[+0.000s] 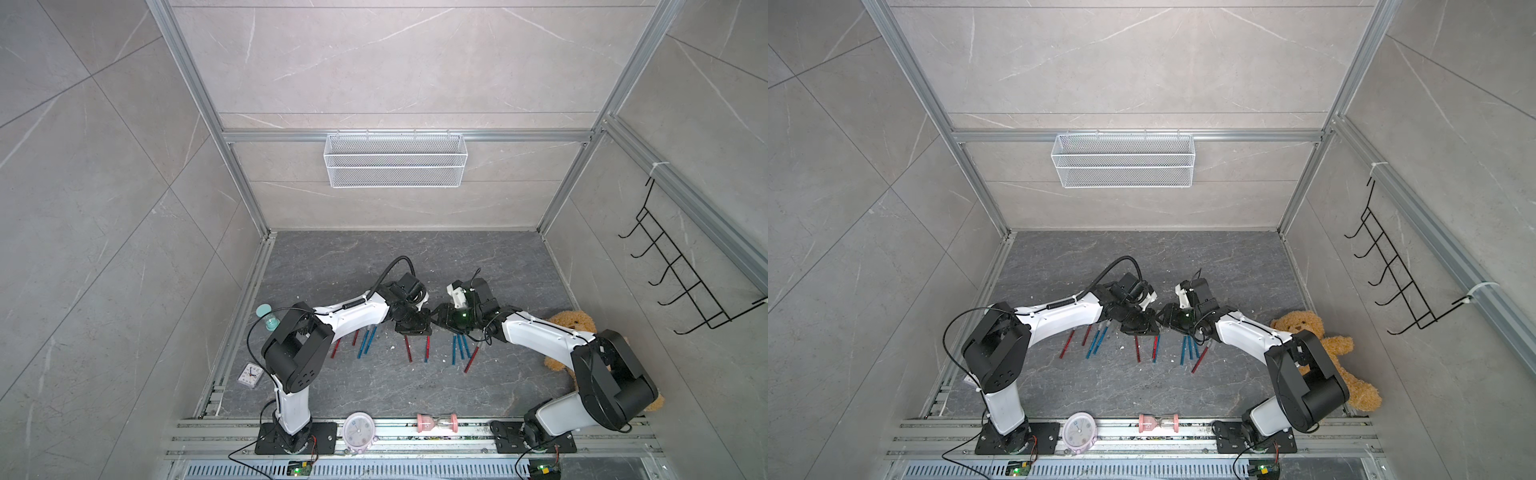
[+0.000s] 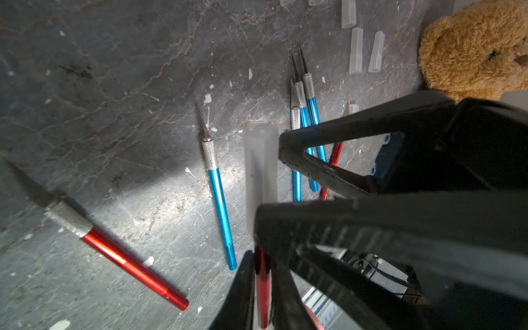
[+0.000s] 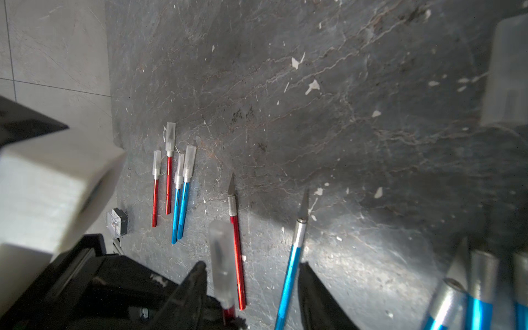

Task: Remove protective caps from carving knives
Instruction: Remove the protective sleeve from the carving knife.

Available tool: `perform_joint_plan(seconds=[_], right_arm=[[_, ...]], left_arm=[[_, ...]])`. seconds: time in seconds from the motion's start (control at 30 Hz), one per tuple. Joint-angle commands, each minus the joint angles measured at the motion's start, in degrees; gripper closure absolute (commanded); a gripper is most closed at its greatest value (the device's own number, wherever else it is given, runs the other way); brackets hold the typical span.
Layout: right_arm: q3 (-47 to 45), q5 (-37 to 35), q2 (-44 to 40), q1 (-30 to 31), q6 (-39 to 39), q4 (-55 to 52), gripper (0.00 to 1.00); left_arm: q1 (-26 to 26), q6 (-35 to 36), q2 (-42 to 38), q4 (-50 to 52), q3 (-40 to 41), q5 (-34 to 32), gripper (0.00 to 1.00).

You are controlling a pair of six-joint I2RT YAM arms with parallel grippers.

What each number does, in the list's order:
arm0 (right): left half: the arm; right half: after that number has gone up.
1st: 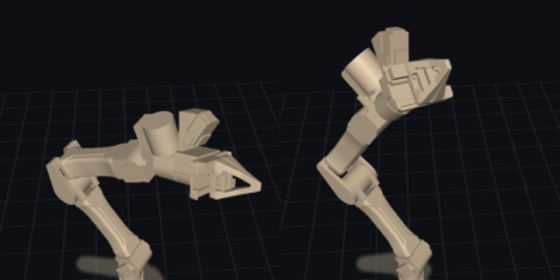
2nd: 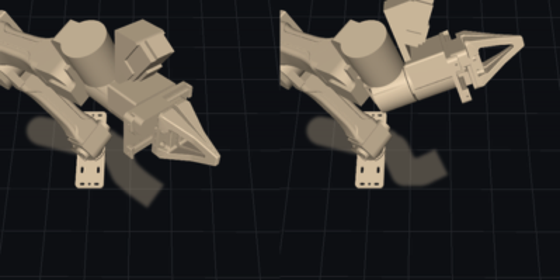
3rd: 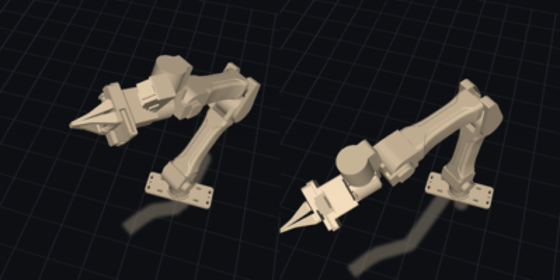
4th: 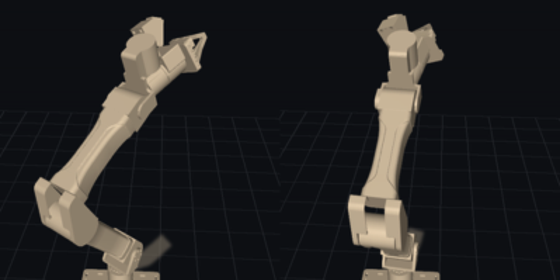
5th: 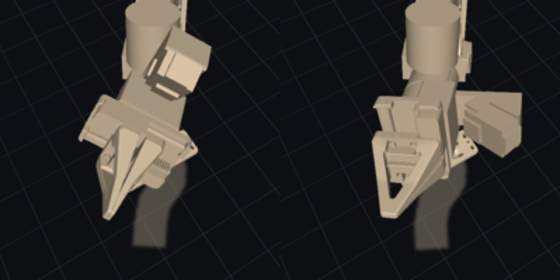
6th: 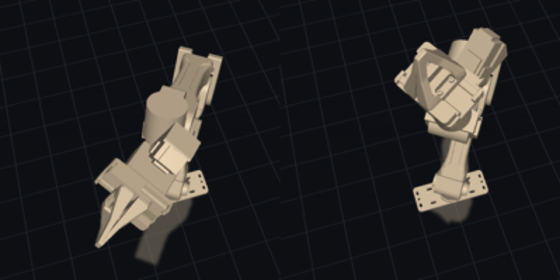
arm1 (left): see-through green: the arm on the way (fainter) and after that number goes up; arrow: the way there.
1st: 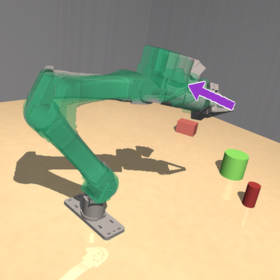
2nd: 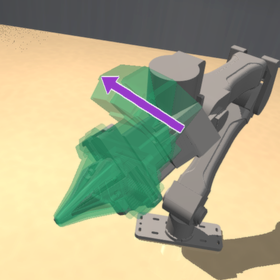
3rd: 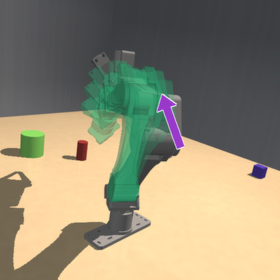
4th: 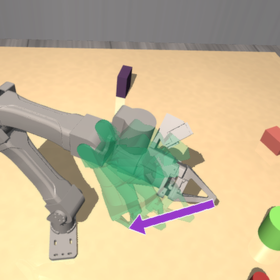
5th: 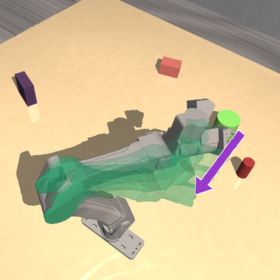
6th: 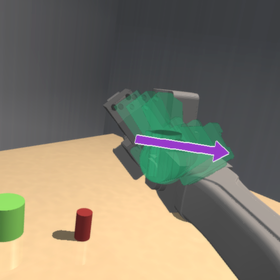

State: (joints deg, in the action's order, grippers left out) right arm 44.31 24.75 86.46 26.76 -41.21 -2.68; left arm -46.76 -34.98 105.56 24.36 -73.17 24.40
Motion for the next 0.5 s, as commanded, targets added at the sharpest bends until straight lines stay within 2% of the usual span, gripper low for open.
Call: perform_joint_plan(seconds=[0.0, 0.33, 0.47], right_arm=[[2.13, 0.21, 0.95, 0.48, -0.40, 1.53, 0.51], [2.79, 0.34, 1.96, 1.28, -0.78, 2.30, 0.71], [2.71, 0.30, 2.05, 1.45, -0.81, 2.38, 0.74]], left_arm=[[-0.29, -0.79, -1.90, -1.02, -1.72, 1.46, 0.85], [-0.39, -0.79, -2.02, -0.95, -1.57, 1.39, 0.85], [-0.36, -0.79, -2.09, -0.91, -1.54, 1.28, 0.85]])
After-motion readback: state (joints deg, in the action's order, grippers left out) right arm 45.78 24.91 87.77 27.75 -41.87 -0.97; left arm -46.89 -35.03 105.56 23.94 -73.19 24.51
